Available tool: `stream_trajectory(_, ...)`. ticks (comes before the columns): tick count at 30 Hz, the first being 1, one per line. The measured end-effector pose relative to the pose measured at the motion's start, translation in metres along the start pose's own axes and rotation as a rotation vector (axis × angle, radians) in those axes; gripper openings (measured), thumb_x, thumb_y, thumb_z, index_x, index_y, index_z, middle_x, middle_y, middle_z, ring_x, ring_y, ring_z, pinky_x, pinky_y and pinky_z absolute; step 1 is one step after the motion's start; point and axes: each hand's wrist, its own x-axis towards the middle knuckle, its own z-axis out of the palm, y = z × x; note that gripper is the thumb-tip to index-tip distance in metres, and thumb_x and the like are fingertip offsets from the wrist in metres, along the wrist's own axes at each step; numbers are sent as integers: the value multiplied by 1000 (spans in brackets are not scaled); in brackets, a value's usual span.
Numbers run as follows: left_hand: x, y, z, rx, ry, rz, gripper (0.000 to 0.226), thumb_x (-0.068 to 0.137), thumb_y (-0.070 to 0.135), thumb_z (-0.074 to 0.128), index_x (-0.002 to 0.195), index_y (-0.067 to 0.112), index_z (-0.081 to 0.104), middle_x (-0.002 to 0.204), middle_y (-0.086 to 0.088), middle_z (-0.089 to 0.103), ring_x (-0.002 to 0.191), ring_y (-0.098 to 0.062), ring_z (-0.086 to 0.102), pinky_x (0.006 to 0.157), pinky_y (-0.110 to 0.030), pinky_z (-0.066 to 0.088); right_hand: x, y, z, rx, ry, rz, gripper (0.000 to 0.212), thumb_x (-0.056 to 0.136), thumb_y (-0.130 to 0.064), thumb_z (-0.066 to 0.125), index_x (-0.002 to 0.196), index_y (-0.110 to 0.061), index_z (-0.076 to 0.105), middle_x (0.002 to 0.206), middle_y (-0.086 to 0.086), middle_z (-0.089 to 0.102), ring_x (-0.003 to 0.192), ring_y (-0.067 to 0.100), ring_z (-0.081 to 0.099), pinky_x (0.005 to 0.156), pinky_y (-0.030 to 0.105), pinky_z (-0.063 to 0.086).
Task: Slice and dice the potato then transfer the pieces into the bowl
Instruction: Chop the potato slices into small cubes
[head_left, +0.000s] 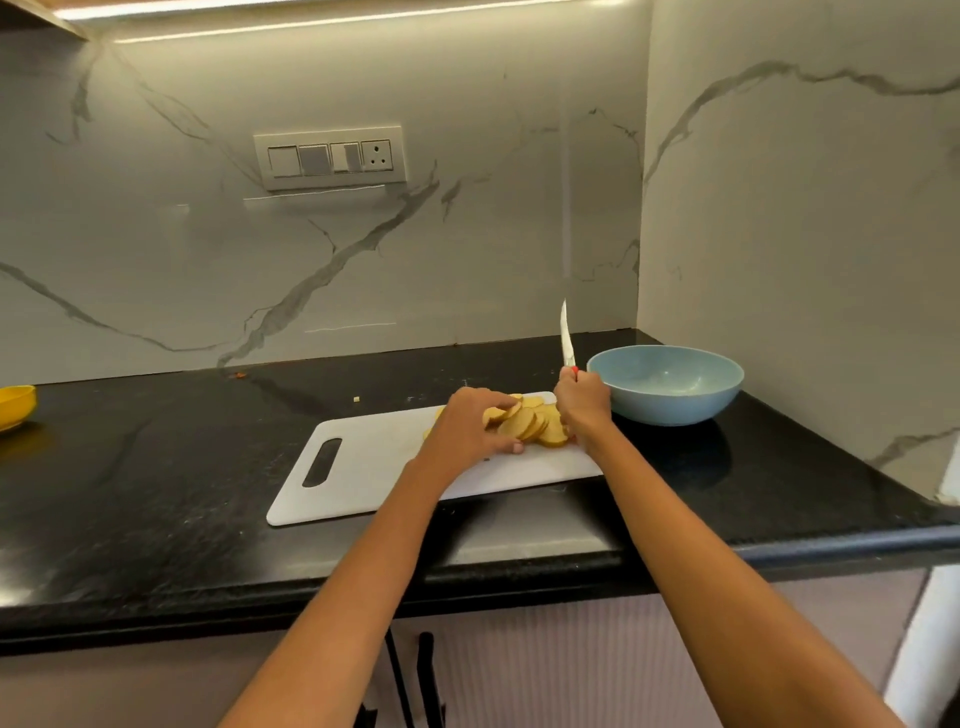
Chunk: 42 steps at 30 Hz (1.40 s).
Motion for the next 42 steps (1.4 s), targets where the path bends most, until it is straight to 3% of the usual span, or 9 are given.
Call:
stream_trajectory(3, -4, -8, -9, -66, 63, -6, 47, 69, 15, 81, 112, 7, 66, 111, -7, 66, 98, -14, 56, 78, -12, 35, 2, -1, -1, 56, 9, -6, 38, 102, -27, 31, 106, -2, 58, 72, 1, 48, 63, 8, 43, 59, 24, 39)
stream_trajectory(5, -5, -17, -15, -79, 84, -53, 49, 69, 15, 81, 116, 9, 65, 116, -4, 64, 106, -13, 55, 84, -11, 34, -1, -4, -5, -2, 51, -88, 34, 103, -26, 30, 93, -5, 56, 79, 6, 51, 68, 10, 47, 66, 28, 40)
stream_trajectory(7, -3, -28, -23, -102, 101, -103, 52, 70, 15, 80, 119, 11, 63, 121, -5, 62, 115, -17, 55, 91, -20, 39, -6, -7, -7, -85, 90, -174, 32, 103, -26, 30, 85, -8, 51, 84, 7, 52, 77, 14, 50, 69, 27, 38)
stream_trajectory(12, -5, -55, -44, -69, 144, -193, 38, 81, 4, 68, 119, 3, 61, 112, -14, 66, 102, -22, 63, 88, -22, 43, -13, -8, -5, -226, 122, -301, 36, 103, -29, 30, 88, -8, 55, 77, 4, 52, 73, 13, 50, 64, 26, 37)
stream_trajectory(16, -12, -66, -44, -80, 138, -250, 41, 81, 12, 70, 120, 3, 60, 109, -13, 67, 92, -14, 60, 84, -22, 44, -14, -9, -3, -264, 129, -349, 34, 103, -30, 30, 85, -10, 51, 70, 0, 49, 68, 11, 47, 54, 21, 34)
stream_trajectory(23, -19, -57, -39, -101, 20, -276, 65, 69, 35, 79, 126, 12, 56, 113, -4, 66, 105, -17, 58, 90, -31, 46, -18, -10, 0, -336, 125, -429, 30, 103, -30, 31, 84, -13, 48, 66, -5, 45, 63, 8, 45, 53, 18, 32)
stream_trajectory(32, -27, -48, -27, -51, 8, -107, 20, 77, 20, 75, 96, 20, 72, 109, -3, 65, 104, -17, 55, 91, -28, 40, -23, -11, 0, -353, 125, -467, 32, 102, -31, 32, 87, -11, 51, 70, -1, 51, 64, 9, 48, 54, 17, 35)
stream_trajectory(42, -34, -48, -33, -43, 88, -72, 12, 83, 6, 66, 92, 9, 73, 95, -4, 68, 83, -11, 57, 79, -17, 41, -32, -13, -4, -360, 112, -455, 34, 102, -31, 31, 91, -8, 54, 72, 1, 53, 63, 9, 47, 53, 17, 35)
